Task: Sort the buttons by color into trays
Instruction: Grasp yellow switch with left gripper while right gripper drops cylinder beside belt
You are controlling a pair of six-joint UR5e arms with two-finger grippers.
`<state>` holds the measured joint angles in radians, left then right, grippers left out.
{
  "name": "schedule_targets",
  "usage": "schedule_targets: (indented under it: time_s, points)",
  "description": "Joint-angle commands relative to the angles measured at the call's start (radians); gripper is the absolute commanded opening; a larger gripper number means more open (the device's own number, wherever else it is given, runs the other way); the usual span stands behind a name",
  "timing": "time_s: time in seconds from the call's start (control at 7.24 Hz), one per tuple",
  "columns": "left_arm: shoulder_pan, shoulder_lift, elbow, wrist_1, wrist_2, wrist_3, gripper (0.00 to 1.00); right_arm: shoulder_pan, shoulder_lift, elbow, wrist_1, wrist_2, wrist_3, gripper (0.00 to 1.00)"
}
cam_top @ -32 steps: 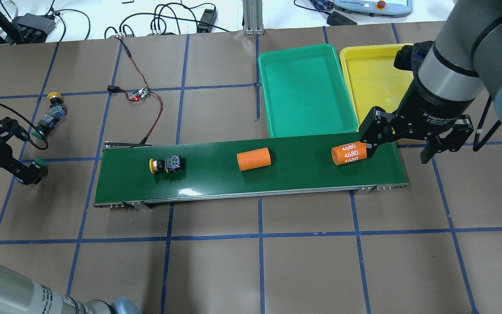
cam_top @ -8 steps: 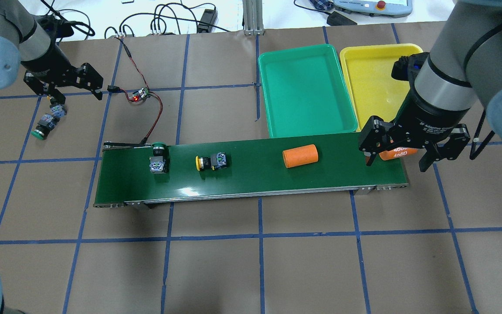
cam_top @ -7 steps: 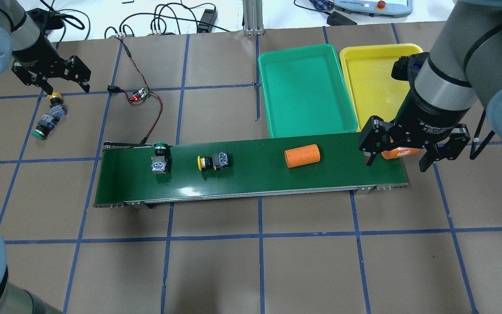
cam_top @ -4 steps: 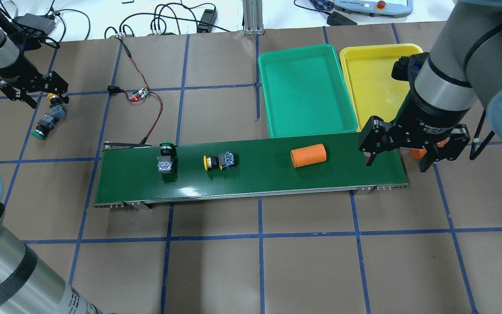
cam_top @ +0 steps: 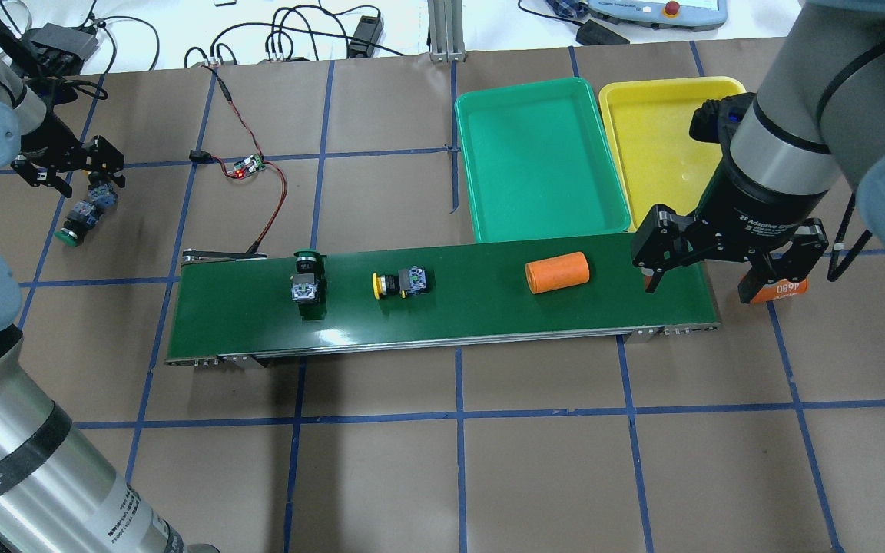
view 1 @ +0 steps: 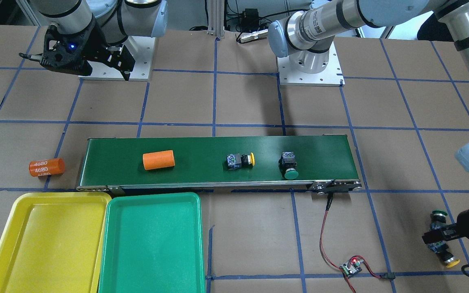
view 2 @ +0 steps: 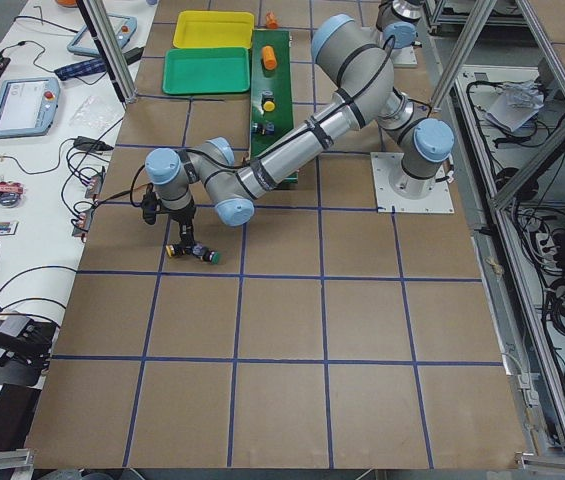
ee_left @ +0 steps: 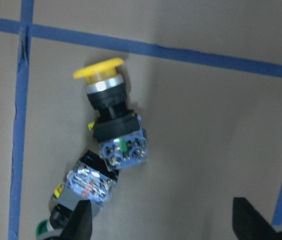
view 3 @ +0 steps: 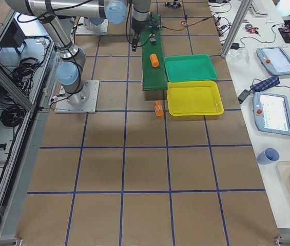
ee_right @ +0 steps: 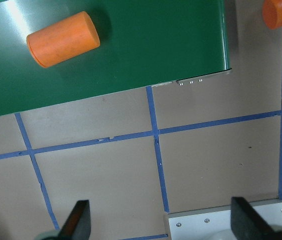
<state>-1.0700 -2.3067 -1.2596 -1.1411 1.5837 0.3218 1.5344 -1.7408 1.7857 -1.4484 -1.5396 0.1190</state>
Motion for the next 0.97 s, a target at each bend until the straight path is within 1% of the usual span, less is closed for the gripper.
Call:
schedule_targets:
  time_s: [0.0, 0.14, 0.28, 0.41, 0.55, 0.69, 0.83]
  points:
    - [0.004, -0.060, 0.086, 0.006, -0.001, 0.003, 1.00, -0.005, 0.001, 0.000, -0.001, 0.001, 0.011, 1.00]
    - [0.005, -0.089, 0.095, 0.014, -0.001, 0.016, 1.00, -0.005, 0.001, 0.000, -0.003, 0.001, 0.013, 1.00]
    - [0.007, -0.109, 0.088, 0.036, -0.001, 0.016, 1.00, -0.003, 0.001, -0.002, -0.007, 0.001, 0.057, 1.00]
    - [0.016, -0.114, 0.076, 0.034, -0.001, 0.016, 0.88, -0.003, 0.003, 0.000, -0.050, -0.026, 0.215, 1.00]
    - [0.022, -0.114, 0.077, 0.028, -0.001, 0.016, 0.68, 0.000, 0.018, 0.006, -0.135, -0.045, 0.395, 1.00]
    - [0.022, -0.112, 0.083, 0.008, -0.001, 0.023, 0.34, 0.004, 0.030, 0.007, -0.164, -0.037, 0.501, 1.00]
    - [0.021, -0.100, 0.077, -0.008, 0.001, 0.022, 0.08, 0.007, 0.050, 0.012, -0.168, -0.027, 0.572, 1.00]
